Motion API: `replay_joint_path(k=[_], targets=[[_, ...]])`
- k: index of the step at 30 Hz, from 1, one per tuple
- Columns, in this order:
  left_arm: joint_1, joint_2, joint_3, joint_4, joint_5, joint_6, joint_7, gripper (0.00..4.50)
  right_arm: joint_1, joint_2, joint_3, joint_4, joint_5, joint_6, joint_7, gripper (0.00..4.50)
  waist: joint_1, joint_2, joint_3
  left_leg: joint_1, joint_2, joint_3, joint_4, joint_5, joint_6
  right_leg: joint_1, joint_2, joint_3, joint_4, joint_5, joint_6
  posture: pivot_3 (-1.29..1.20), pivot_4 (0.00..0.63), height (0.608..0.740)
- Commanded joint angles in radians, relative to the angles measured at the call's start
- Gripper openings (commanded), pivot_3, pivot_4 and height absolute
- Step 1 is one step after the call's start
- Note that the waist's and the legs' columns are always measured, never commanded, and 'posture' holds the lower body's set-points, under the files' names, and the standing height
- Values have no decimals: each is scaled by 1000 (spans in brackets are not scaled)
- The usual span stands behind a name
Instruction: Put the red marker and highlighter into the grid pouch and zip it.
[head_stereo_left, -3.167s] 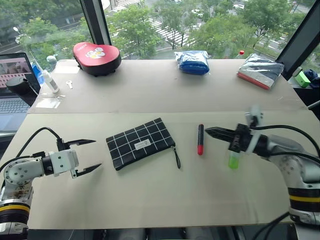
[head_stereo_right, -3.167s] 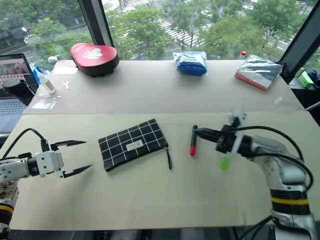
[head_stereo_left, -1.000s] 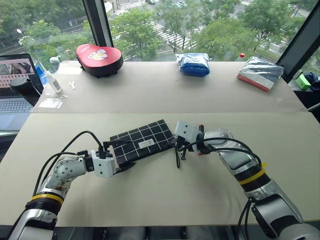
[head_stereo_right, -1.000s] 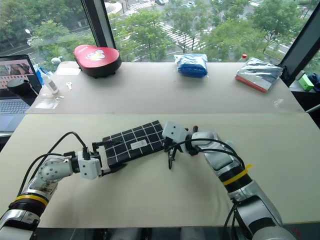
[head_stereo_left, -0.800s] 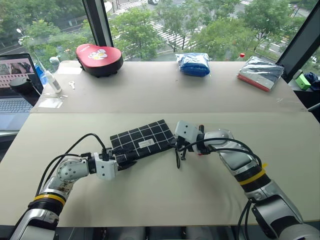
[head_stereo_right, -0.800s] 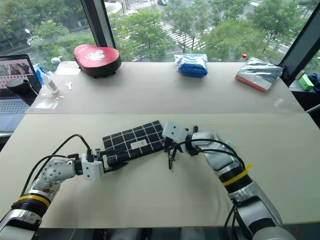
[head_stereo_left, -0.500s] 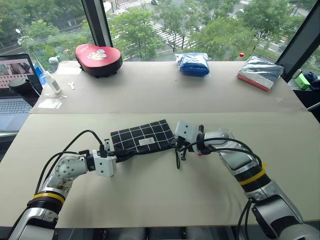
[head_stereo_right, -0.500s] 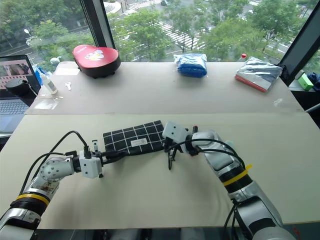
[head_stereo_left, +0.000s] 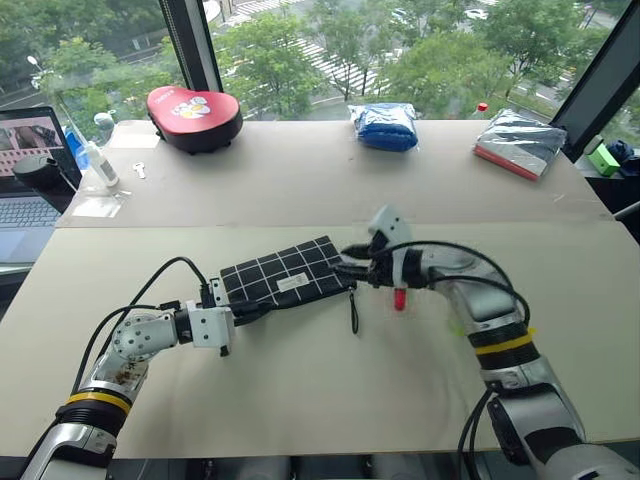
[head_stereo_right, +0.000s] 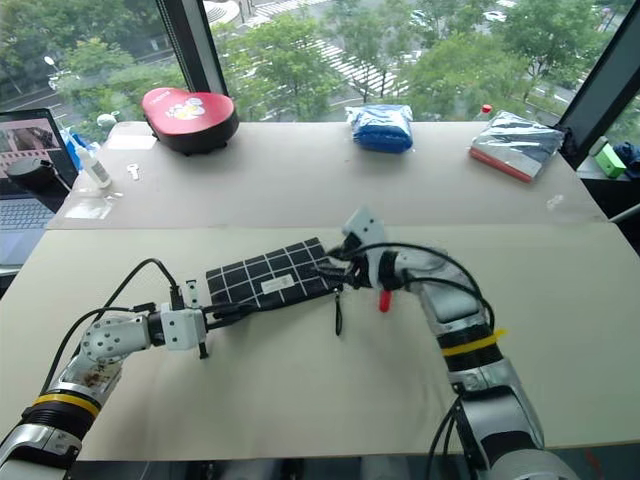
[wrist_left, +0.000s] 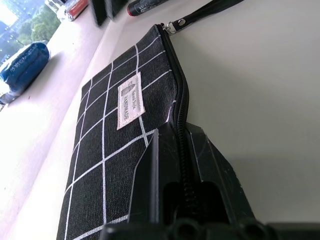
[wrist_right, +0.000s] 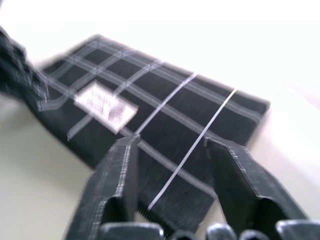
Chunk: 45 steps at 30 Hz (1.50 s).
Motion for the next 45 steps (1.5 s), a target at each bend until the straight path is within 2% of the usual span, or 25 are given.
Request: replay_joint_path(k=[1, 4, 7, 11, 18, 31, 32, 33, 36, 37, 38, 43, 45], targets=[[8, -27, 37, -66, -68, 87, 18, 0, 0, -59, -99, -117, 113, 115, 11, 4204, 0, 0, 0, 0, 0, 0, 0, 0, 0, 0, 0, 0, 0, 0, 0, 0, 150, 740], [-5, -59, 67, -125, -105, 184, 55, 0, 32, -110, -114, -162, 106, 143, -30, 4204, 1, 0, 0, -2, 0, 0, 0, 0, 0, -1, 0, 0, 0, 0, 0, 0, 150, 740], [-23, -83, 83, -174, -112, 254, 77, 0, 92, -142, -58, -208, 61, 152, -77, 4204, 0, 0, 0, -3, 0, 0, 0, 0, 0, -1, 0, -1, 0, 0, 0, 0, 150, 740], [-40, -108, 93, -205, -101, 303, 95, 0, 123, -115, -5, -223, 19, 147, -157, 4204, -10, -1, 0, -3, 0, 0, 0, 0, 0, -2, 0, 0, 0, 0, 0, 0, 150, 740], [-52, -130, 92, -219, -72, 332, 103, 0, 68, -28, 0, -144, 2, 172, -270, 4204, -10, -1, 0, -3, 0, 1, 0, 0, 0, -2, 0, 1, 0, 0, 0, 0, 150, 740], [-58, -148, 99, -237, -37, 353, 144, 0, 42, 10, 14, -89, 3, 175, -305, 4204, -9, -1, 0, -4, 0, 0, 0, 0, 0, -2, 1, 0, 0, 0, 0, 0, 150, 740], [-59, -149, 99, -239, -37, 355, 146, 0, 38, 15, 15, -82, 1, 171, -308, 3681, -9, -1, 0, -4, 0, 0, 0, 0, 0, -2, 1, 0, 0, 0, 0, 0, 150, 740], [-59, -149, 99, -242, -37, 357, 147, 0, 36, 18, 17, -76, -2, 167, -309, 3523, -9, -1, 0, -4, 0, 0, 0, 0, 0, -2, 1, 0, 0, 0, 0, 0, 150, 740], [-62, -154, 97, -252, -37, 365, 153, 0, 25, 36, 12, -44, -6, 147, -319, 2475, -10, -1, 0, -4, 0, 0, 0, 0, 0, -2, 1, 0, 0, 0, 0, 0, 150, 740], [-62, -156, 96, -256, -36, 368, 154, 0, 23, 38, 14, -39, -7, 140, -319, 1956, -10, -1, 0, -4, 0, 0, 0, 0, 0, -2, 1, 0, 0, 0, 0, 0, 150, 740], [-60, -157, 95, -261, -36, 371, 155, 0, 22, 39, 15, -36, -8, 137, -317, 1770, -10, -1, 0, -4, 0, 0, 0, 0, 0, -2, 1, 0, 0, 0, 0, 0, 150, 740], [-55, -162, 94, -276, -35, 382, 160, 0, 20, 38, 25, -42, -6, 124, -298, 38, -10, -1, 0, -5, -1, 0, 0, 0, 0, -2, 1, 0, 0, 0, 1, 0, 150, 740], [-54, -162, 94, -278, -36, 384, 161, 0, 17, 38, 31, -41, -6, 122, -291, 38, -10, -1, 0, -4, -1, 0, 0, 0, 0, -2, 1, 0, 0, 0, 1, 0, 150, 740]])
